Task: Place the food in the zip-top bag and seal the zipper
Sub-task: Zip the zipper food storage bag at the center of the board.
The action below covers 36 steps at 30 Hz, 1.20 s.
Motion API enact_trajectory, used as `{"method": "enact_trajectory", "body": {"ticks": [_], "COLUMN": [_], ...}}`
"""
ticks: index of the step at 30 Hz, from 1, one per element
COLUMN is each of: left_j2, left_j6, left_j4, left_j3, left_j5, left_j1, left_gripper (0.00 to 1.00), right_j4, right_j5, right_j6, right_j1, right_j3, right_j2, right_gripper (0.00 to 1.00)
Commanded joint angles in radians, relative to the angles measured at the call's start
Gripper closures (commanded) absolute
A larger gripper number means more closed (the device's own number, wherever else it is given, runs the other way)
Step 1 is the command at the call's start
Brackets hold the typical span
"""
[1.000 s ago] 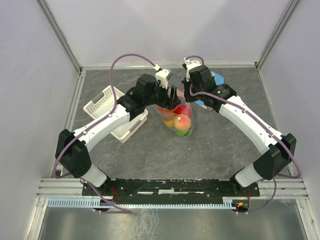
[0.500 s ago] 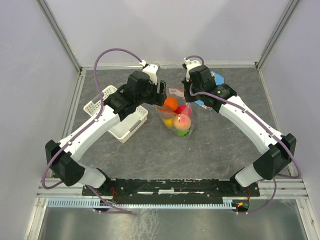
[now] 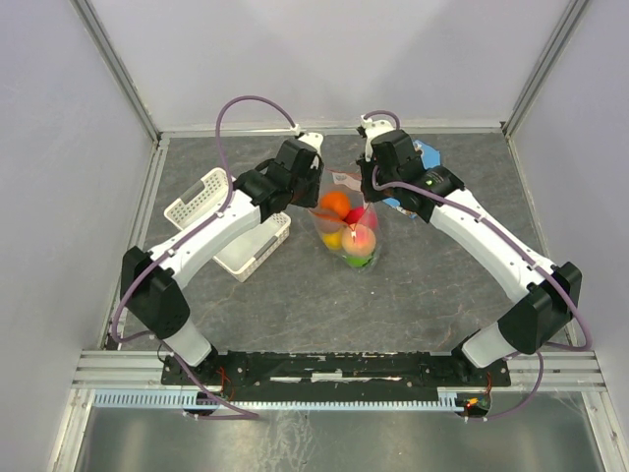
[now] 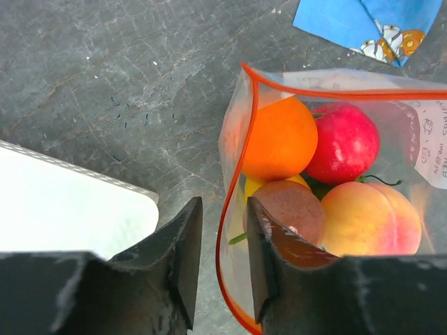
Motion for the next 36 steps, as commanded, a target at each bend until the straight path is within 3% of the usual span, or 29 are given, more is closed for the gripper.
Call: {"method": "enact_trajectory", "body": {"ticks": [1, 5, 6, 9, 16, 22, 28, 32, 36], "left_j2": [0.005, 0.013, 0.01, -0.006, -0.086, -0.107, -0.123, -0.137, -0.154], "left_j6": [-0.059, -0.112, -0.132, -0.194, -0.328, -0.439, -0.607, -0.657, -0.667], "left_j4": [0.036, 0.038, 0.038, 0.047, 0.14, 0.142, 0.094, 0.111, 0.133], "left_j3": [0.063, 0.078, 0.074, 0.055, -0.05, -0.063, -0.085, -0.123, -0.149], "left_j5": [-0.004, 0.002, -0.002, 0.002, -0.012, -0.082, -0.152, -0.143, -0.129], "left_j1": [0.008, 0.012, 0.013, 0.019, 0.031, 0.039, 0.038, 0.038, 0.038], "left_gripper": [0.69, 0.95, 0.97, 0.97, 0.97, 0.97, 0.97, 0.97, 0.97], "right_j4": [0.076, 0.104, 0.112, 0.141, 0.25, 0.376, 0.5, 0.708, 0.892], "right_j5": [-0.022, -0.039, -0.042, -0.06, -0.125, -0.247, -0.344, -0.457, -0.45], "right_j6": [-0.016, -0.026, -0.028, -0.038, -0.096, -0.162, -0.257, -0.314, -0.326], "right_j1": [-0.002, -0.003, -0.003, -0.003, -0.003, -0.002, -0.002, -0.001, -0.001], "right_j3": [-0.024, -0.053, -0.06, -0.093, -0.194, -0.377, -0.607, -0.797, -0.94], "right_j2": [-0.047, -0.07, -0.076, -0.106, -0.253, -0.406, -0.546, -0.636, -0.653], "right_gripper": [0.94, 0.88, 0.86, 0.77, 0.43, 0.27, 0.25, 0.26, 0.26]}}
